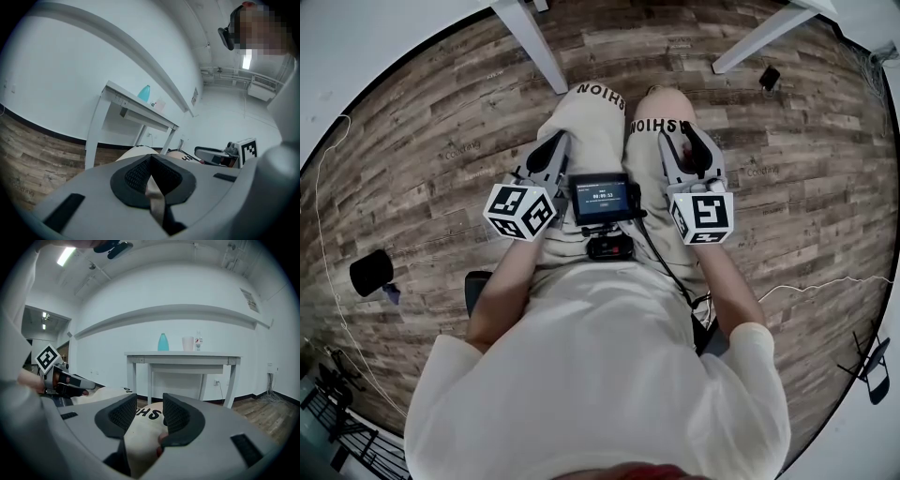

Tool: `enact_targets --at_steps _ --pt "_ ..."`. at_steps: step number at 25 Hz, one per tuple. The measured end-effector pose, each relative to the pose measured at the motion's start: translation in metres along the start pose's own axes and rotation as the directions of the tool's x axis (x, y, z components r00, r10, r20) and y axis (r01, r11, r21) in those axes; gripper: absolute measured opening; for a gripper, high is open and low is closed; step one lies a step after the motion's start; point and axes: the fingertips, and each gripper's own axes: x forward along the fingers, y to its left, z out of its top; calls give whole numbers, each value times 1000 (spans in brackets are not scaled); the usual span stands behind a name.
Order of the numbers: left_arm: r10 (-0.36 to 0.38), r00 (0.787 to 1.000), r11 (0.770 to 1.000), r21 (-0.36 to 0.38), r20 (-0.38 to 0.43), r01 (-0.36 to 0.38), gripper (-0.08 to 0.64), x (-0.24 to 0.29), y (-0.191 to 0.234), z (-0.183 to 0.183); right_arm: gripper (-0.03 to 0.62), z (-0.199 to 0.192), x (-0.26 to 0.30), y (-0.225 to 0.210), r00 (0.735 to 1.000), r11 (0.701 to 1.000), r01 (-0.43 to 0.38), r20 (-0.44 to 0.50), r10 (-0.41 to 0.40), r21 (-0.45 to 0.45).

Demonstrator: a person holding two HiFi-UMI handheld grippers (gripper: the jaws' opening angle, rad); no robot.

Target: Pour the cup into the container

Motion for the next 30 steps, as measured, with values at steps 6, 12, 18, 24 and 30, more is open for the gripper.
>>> enact_targets --at_steps 6,12,18,24,30 --pt "1 1000 1000 0 5 -1 12 -1 0 0 164 -1 0 1 1000 1000 -1 -5 1 1" --pt "3 1000 1000 -1 9 -3 11 -2 1 1 164 -1 0 1 1000 1000 -4 -8 4 0" --pt "4 1000 1000 -2 11 -4 11 -1 1 1 164 -1 1 0 1000 1000 -6 -10 6 0" --pt "5 1000 1000 -3 11 -5 11 -1 2 1 164 -1 1 0 1000 1000 -7 -12 7 1" --pt "6 1000 1000 -3 14 -6 11 -2 1 2 164 -1 1 0 1000 1000 -8 -12 8 1"
